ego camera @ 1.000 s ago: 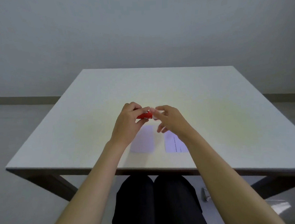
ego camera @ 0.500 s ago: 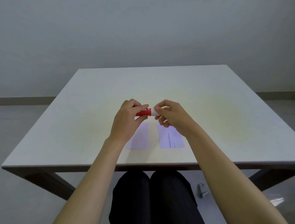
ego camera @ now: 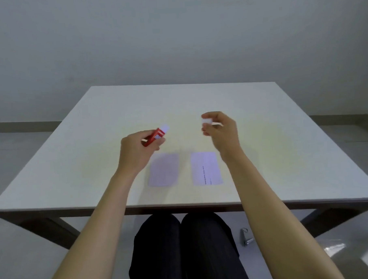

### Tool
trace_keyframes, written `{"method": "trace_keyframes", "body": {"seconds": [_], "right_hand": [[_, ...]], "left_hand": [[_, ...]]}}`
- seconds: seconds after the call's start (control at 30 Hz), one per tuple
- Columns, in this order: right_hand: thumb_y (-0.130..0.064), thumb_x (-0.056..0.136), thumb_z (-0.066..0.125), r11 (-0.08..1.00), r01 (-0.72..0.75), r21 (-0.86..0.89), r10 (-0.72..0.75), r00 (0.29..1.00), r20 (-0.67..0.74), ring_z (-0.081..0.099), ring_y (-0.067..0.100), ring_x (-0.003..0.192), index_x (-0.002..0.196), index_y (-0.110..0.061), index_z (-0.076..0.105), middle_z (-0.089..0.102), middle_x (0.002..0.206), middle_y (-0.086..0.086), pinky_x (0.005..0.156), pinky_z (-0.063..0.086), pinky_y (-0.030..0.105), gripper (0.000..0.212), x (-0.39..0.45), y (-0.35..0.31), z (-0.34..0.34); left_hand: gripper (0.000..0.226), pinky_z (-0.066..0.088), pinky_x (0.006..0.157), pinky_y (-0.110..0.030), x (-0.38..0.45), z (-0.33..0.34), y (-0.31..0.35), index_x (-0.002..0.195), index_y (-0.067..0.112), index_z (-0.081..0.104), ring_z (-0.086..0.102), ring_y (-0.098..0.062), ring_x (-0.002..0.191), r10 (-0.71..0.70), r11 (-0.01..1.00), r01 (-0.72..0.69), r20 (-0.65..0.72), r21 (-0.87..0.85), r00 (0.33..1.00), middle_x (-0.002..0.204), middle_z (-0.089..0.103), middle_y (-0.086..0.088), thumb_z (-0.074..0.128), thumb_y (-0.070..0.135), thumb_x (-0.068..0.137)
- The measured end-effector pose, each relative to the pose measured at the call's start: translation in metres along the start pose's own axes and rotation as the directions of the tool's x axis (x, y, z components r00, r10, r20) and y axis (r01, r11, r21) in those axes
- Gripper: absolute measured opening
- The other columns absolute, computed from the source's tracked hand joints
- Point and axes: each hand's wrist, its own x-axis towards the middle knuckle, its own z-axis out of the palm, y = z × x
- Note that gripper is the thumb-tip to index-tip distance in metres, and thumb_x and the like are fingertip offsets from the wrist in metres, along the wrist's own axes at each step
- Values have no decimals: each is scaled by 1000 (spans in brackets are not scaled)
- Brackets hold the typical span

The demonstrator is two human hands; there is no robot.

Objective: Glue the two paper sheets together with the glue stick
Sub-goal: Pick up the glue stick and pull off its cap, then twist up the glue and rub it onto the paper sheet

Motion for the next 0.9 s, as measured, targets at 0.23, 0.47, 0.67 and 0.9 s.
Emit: {"method": "trace_keyframes", "body": {"seconds": [0.23, 0.47, 0.67, 0.9], "right_hand": [[-1, 86, 51, 842, -63, -536, 27, 997, -75, 58, 28, 94, 117, -2, 57, 61, 102, 11, 74, 41, 28, 31, 30, 46, -39], [4, 88, 44, 694, 74, -716, -64, 997, 40, 53, 35, 111, 123, -5, 59, 58, 116, 19, 88, 41, 34, 39, 22, 67, -45], [-2, 86, 55, 655, 59, -753, -64, 998, 23, 48, 35, 117, 143, -14, 36, 44, 133, 19, 91, 42, 38, 61, 14, 58, -54], [-11, 88, 62, 993, 63, -101, -33, 960, 277, 65, 15, 69, 124, -21, 54, 59, 106, 9, 64, 50, 17, 38, -35, 7, 33]], "left_hand": [[8, 54, 88, -41, -14, -11, -20, 87, 24, 64, 73, -17, 86, -261, 908, 216, -82, -360, 962, 79, 77, 8, 66, 29, 81], [13, 54, 92, -47, -11, -8, -18, 83, 24, 67, 70, -22, 94, -296, 875, 227, -101, -429, 950, 86, 75, -2, 69, 33, 74], [3, 54, 91, -45, -11, 1, -11, 79, 26, 68, 70, -25, 95, -296, 836, 218, -79, -504, 952, 84, 73, 1, 69, 24, 78], [7, 53, 92, -31, -16, 18, 8, 81, 14, 72, 68, -22, 98, -409, 618, 238, -48, -750, 911, 89, 73, -3, 75, 12, 76]]}}
